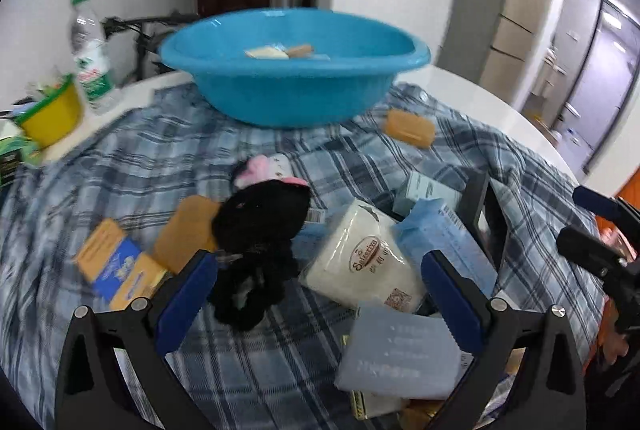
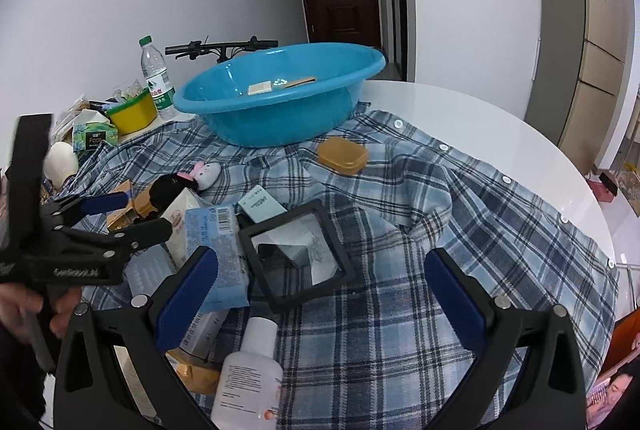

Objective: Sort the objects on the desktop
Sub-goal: 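Close the left gripper on the black fuzzy toy, then hold the black toy in the left gripper while the right gripper approaches the black square frame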

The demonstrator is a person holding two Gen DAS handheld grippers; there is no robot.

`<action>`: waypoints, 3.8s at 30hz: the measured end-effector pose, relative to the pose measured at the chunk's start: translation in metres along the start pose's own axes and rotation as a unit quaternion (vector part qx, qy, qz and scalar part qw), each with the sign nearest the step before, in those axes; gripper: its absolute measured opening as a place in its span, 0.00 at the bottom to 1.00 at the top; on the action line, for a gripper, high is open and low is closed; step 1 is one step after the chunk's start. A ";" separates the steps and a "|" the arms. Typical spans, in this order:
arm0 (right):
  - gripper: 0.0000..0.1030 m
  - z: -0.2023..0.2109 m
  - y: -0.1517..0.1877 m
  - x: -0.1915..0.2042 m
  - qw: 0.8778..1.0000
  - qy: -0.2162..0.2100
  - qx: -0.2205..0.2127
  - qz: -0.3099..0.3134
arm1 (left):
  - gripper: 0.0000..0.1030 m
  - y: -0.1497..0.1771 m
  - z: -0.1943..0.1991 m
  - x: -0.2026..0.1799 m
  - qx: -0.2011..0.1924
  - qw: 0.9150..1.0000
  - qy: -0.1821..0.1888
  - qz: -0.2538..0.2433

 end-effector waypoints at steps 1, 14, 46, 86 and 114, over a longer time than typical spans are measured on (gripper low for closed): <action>1.00 -0.001 0.000 -0.002 1.000 0.002 0.001 -0.002 | 1.00 0.001 -0.005 0.002 0.004 1.000 0.007 0.000; 1.00 -0.024 0.001 -0.021 0.998 -0.018 0.040 -0.055 | 0.18 -0.003 -0.012 -0.001 -0.007 1.000 0.022 -0.009; 1.00 -0.040 0.006 -0.052 0.985 -0.045 0.080 -0.143 | 0.28 -0.006 -0.004 -0.021 -0.025 0.999 0.013 -0.034; 1.00 -0.041 0.006 -0.064 0.980 -0.056 0.084 -0.171 | 0.47 0.007 0.037 -0.003 -0.090 0.995 0.000 0.046; 1.00 -0.044 0.014 -0.047 0.986 -0.052 0.091 -0.129 | 0.11 0.018 0.104 -0.005 -0.164 0.981 -0.098 0.041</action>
Point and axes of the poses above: each gripper's, at about its wrist camera, not at the fingertips, and z roughly against the way its jaws point, x to its left, y to its underside, the point moved 3 cm from there along -z, roughly the way its jaws point, and after that the axes turned 12 degrees about -z, right-handed, at the moved point
